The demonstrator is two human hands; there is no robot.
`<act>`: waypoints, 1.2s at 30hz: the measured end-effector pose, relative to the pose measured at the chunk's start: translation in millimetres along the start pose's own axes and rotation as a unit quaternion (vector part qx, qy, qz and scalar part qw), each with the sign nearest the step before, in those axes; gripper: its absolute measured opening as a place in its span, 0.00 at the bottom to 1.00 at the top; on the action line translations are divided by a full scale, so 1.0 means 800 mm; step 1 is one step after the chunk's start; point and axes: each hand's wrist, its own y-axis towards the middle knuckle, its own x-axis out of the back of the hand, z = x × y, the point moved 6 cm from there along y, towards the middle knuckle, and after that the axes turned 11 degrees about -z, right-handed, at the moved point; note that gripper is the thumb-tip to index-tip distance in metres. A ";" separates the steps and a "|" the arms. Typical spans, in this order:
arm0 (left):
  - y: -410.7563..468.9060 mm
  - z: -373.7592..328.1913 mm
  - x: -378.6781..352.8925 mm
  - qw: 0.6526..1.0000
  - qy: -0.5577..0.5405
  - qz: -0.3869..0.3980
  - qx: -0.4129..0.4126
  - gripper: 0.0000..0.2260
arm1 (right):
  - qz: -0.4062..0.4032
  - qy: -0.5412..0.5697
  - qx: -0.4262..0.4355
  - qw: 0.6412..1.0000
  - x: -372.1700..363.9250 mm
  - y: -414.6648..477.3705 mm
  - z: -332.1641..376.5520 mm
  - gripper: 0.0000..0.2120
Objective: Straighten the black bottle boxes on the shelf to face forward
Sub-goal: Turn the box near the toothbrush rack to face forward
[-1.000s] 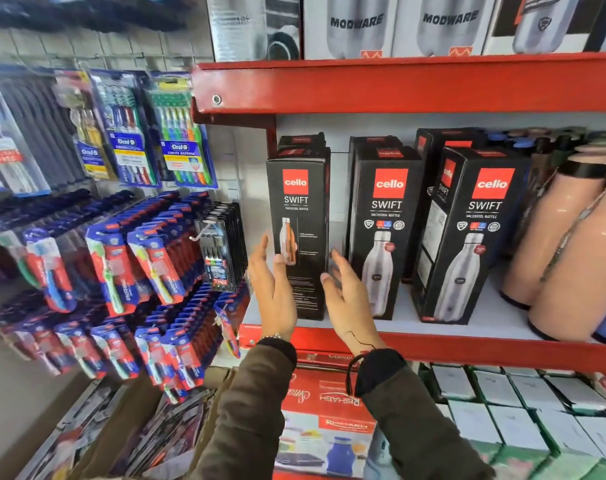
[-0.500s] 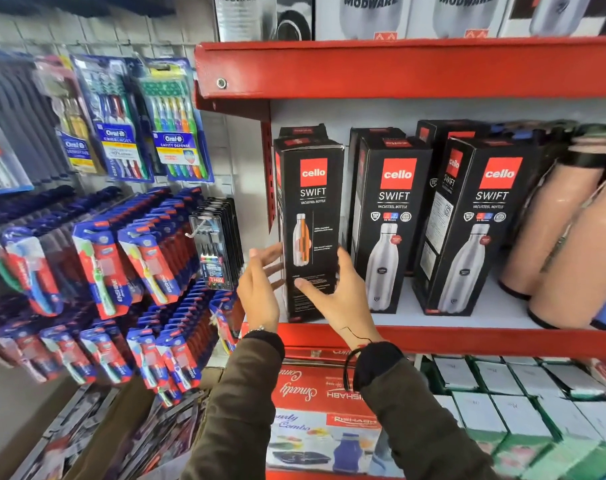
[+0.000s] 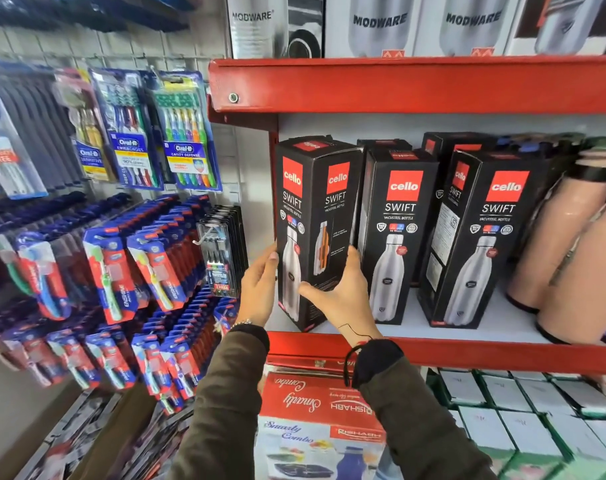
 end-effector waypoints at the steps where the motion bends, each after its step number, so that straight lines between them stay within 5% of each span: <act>1: -0.002 -0.001 -0.001 1.000 -0.002 0.007 0.007 0.12 | 0.004 0.002 0.006 1.000 0.000 0.001 0.002 0.40; 8: -0.015 0.004 0.000 1.000 -0.019 0.014 0.013 0.15 | 0.053 -0.012 0.019 0.998 -0.005 0.002 0.000 0.48; 15: -0.022 0.005 -0.005 0.998 -0.039 -0.001 -0.039 0.18 | 0.048 -0.026 0.039 0.998 0.002 0.010 -0.002 0.35; 26: -0.027 0.018 -0.010 0.998 -0.036 -0.022 -0.045 0.15 | 0.047 -0.014 0.015 0.999 -0.004 0.008 -0.024 0.33; 36: -0.023 0.040 -0.008 0.998 -0.030 -0.042 0.033 0.15 | -0.006 -0.019 0.004 1.000 -0.006 0.000 -0.031 0.20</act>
